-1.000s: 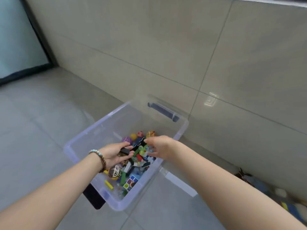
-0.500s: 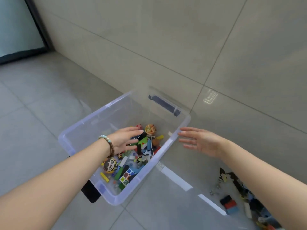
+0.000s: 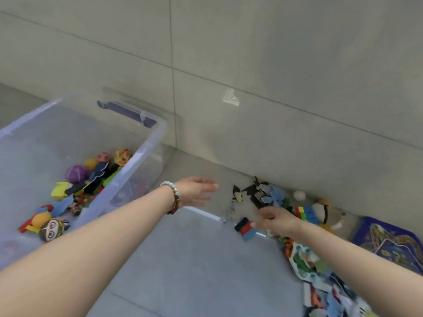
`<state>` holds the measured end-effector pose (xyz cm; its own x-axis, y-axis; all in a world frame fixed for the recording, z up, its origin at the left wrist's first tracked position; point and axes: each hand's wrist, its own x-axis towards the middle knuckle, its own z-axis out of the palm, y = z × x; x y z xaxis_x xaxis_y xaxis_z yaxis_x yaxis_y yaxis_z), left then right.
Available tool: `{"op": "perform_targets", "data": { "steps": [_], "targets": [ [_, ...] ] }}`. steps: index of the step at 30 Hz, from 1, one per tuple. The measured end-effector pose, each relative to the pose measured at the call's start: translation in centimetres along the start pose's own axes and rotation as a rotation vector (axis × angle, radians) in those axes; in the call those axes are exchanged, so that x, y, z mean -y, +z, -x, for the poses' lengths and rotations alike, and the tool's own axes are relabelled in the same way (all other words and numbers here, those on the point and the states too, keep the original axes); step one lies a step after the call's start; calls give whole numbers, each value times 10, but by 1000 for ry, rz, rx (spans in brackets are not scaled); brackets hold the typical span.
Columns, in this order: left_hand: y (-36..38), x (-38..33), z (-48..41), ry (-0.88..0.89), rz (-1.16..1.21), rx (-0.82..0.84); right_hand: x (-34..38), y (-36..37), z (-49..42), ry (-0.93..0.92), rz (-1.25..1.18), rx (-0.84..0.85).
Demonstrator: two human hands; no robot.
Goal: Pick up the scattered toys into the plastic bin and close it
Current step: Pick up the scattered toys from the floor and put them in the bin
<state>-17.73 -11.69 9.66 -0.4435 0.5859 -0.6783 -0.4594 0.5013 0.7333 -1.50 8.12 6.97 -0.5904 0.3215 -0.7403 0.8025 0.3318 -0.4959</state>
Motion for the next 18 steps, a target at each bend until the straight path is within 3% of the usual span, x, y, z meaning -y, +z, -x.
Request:
{"op": "perform_targets", "data": {
  "steps": [8,18],
  "targets": [
    [45,79,-63,-200,100,-39,-70,67,-64,-248,-16,-309],
    [48,112,-72,-220,304,-72,-84,107,-88,-260,-71,-596]
  ]
}}
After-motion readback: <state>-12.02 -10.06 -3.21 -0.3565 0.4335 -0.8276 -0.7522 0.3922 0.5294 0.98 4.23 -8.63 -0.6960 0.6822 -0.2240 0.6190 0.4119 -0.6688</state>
